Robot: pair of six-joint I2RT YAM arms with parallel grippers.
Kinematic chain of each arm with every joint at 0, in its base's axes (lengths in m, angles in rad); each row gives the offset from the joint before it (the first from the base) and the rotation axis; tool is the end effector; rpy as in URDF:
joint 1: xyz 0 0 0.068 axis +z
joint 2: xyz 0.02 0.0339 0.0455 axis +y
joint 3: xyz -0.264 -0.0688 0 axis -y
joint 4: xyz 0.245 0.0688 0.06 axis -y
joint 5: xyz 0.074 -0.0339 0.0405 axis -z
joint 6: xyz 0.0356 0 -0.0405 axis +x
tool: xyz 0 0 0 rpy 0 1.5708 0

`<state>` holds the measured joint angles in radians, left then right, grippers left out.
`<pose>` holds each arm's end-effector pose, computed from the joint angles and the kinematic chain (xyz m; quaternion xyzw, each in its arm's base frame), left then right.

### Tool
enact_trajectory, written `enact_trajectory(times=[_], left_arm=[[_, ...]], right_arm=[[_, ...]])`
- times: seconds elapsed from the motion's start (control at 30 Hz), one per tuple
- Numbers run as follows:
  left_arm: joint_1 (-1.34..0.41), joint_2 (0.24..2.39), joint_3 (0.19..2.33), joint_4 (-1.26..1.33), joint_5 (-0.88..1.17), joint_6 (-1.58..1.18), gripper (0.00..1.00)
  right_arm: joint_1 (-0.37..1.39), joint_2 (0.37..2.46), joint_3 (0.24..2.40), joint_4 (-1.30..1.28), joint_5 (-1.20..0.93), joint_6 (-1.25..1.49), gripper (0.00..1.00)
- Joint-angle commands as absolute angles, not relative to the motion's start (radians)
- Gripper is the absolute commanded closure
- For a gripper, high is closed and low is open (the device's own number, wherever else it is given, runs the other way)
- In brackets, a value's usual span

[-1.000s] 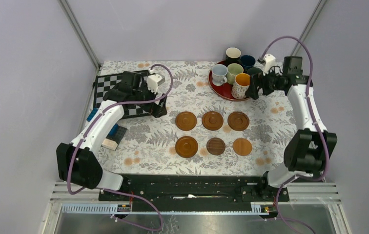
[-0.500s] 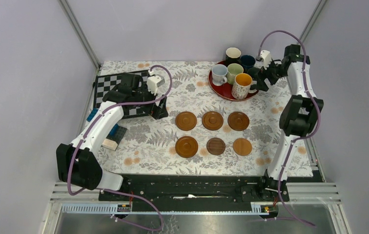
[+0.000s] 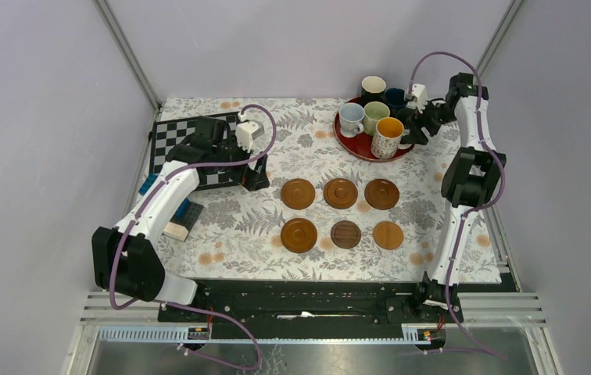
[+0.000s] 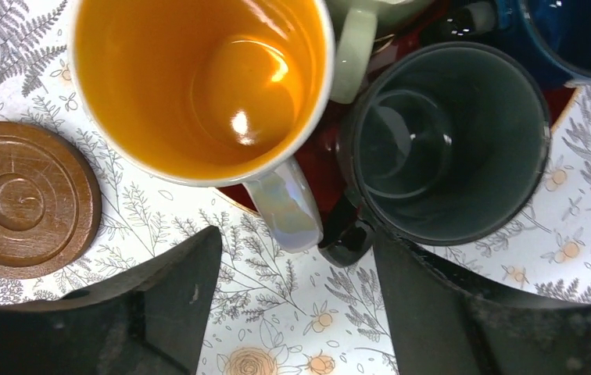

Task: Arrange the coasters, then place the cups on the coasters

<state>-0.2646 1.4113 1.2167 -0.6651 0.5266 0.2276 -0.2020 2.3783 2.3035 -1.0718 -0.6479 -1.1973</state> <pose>0.2834 -0.0953 0.3063 0.3084 0.8558 -0.2502 0.3315 0.4958 -0.0796 0.2442 -0.5013 0.7823 0.1096 0.3531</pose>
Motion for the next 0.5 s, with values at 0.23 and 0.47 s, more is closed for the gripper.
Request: enact_trajectory(times=[0.23,0.47], left_arm=[[-0.258,1.434,1.28,-0.671,0.543,0.23,0.01],[-0.258,1.408,1.293,-0.698,0.529,0.226,0.01]], right_arm=[[-0.163,2.282,2.181,-1.12,-0.693,-1.294,0.47],[-0.153,2.242,2.145,-1.086,-0.706,-1.244,0.49]])
